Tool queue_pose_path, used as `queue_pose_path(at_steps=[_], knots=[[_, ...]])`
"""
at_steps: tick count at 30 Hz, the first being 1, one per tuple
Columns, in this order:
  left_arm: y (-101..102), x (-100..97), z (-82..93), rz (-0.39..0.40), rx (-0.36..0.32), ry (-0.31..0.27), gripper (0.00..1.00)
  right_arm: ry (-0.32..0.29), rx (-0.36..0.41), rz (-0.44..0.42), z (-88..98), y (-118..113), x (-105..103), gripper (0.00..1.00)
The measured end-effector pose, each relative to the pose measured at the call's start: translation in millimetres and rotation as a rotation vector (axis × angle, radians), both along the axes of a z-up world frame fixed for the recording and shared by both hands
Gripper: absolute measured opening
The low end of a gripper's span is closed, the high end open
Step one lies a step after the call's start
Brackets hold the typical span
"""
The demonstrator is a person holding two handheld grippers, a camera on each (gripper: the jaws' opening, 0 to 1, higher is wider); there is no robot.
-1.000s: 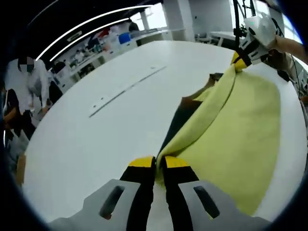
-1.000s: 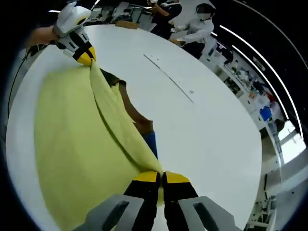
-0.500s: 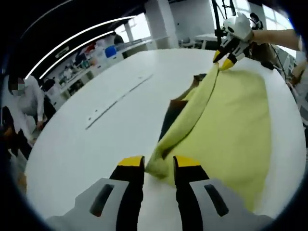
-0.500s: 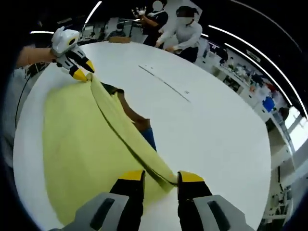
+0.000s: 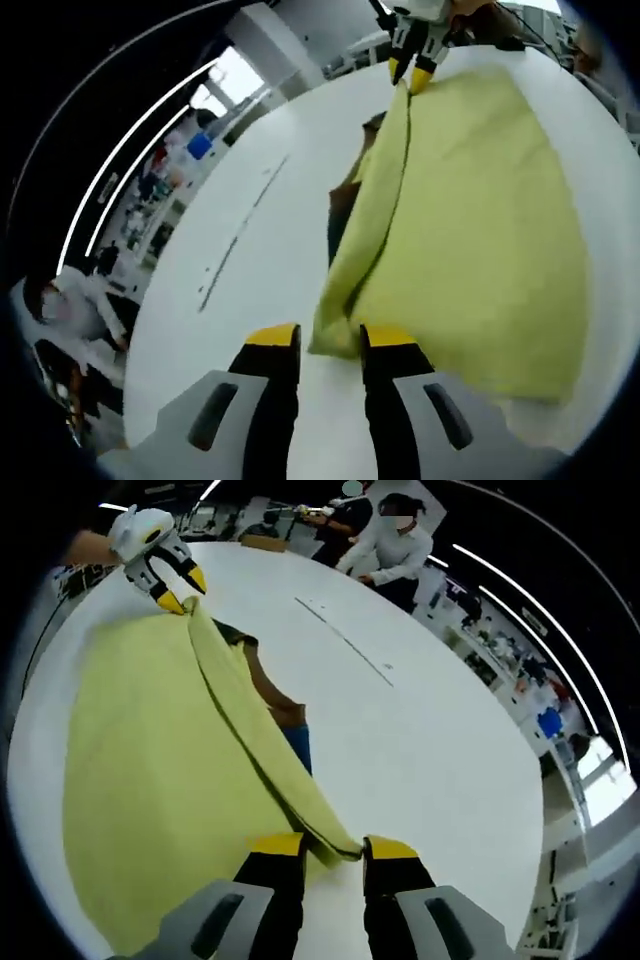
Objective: Fold the garment on the visible template until the final outline fits inside the template.
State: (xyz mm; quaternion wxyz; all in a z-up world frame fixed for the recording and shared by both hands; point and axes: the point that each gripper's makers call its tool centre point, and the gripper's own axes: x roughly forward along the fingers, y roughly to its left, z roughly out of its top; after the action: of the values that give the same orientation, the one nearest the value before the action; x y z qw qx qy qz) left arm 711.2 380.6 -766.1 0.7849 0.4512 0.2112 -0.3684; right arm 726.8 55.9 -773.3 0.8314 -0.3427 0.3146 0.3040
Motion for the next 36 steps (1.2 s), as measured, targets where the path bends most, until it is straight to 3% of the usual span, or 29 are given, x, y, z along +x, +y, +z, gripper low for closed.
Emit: queue_pose_path(at_steps=[10, 13, 16, 19, 24, 28, 36], knots=[[-1, 6.1, 0.3, -0.016, 0.0, -0.041, 0.12, -0.002, 0.009, -0.013, -0.6, 1, 0, 0.08], [0, 10.1, 1.1, 0.002, -0.002, -0.036, 0.01, -0.008, 0.014, -0.023, 1.7, -1, 0, 0.0], [0, 16.1, 6.2, 0.08, -0.102, -0.01, 0.01, 0.002, 0.074, -0.061, 5.2, 1, 2, 0.0], [3, 28.3, 15.7, 0.21, -0.262, 0.02, 0.01, 0.007, 0.193, -0.156, 11.9, 1, 9, 0.0], [10, 41.7, 15.9, 0.356, -0.405, 0.074, 0.01, 0.038, 0.357, -0.327, 12.9, -5, 20, 0.0], [20, 49.1, 12.2, 0.537, -0.523, 0.114, 0.02, 0.052, 0.438, -0.442, 12.0, -9, 26, 0.02], [21, 40.4, 18.5, 0.599, -0.682, 0.175, 0.19, 0.15, 0.54, -0.544, 9.0, -11, 15, 0.28]])
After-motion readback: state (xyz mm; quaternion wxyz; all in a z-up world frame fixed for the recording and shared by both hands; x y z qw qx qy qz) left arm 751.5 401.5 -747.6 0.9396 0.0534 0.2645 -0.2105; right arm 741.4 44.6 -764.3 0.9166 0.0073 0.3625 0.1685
